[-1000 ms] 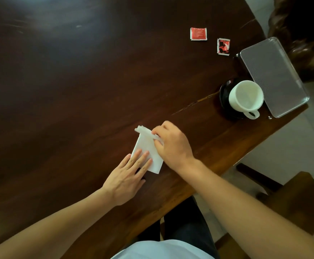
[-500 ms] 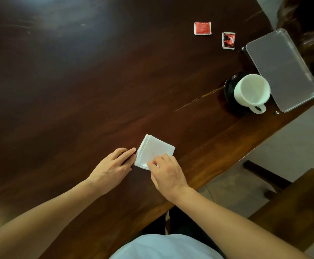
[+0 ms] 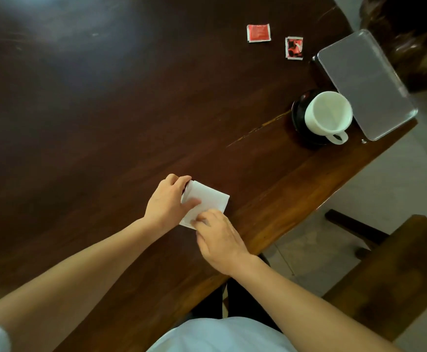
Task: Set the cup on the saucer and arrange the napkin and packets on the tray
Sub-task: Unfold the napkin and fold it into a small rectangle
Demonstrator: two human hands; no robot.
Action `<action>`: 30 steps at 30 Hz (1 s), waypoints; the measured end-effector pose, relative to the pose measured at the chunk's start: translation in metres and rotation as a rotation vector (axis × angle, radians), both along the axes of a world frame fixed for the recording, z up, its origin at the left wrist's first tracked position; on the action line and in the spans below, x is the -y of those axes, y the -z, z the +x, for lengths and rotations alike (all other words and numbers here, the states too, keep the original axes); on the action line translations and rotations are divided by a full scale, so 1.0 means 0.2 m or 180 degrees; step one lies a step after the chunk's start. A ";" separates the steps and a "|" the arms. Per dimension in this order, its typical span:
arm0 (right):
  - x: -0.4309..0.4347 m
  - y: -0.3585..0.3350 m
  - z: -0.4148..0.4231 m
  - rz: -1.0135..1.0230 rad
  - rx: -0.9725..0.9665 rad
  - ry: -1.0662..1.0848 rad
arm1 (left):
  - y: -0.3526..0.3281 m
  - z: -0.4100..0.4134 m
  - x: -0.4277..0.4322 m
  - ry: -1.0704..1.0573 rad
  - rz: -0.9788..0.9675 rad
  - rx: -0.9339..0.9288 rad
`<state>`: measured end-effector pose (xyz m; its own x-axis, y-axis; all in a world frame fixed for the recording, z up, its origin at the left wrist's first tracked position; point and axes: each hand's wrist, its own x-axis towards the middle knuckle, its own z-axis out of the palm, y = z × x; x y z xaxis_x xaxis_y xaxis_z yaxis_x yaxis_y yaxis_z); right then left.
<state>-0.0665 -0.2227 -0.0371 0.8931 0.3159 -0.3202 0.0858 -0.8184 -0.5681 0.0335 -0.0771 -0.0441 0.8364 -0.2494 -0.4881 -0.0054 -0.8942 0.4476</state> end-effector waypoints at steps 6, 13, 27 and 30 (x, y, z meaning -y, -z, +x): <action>0.08 -0.04 0.10 -0.0038 -0.0427 0.1724 | -0.01 0.04 0.08 -0.0641 -0.0297 -0.0174; 0.20 -0.12 0.26 0.1014 -0.1698 0.2264 | -0.19 0.09 0.04 -0.1329 -0.1897 -0.1624; 0.48 -0.72 0.36 0.1104 -0.0439 0.2869 | -0.76 0.08 0.55 -0.2003 -0.2085 -0.0769; 0.55 -0.82 0.30 0.1103 -0.0087 0.2847 | -0.88 0.02 0.70 -0.1893 -0.1444 0.0076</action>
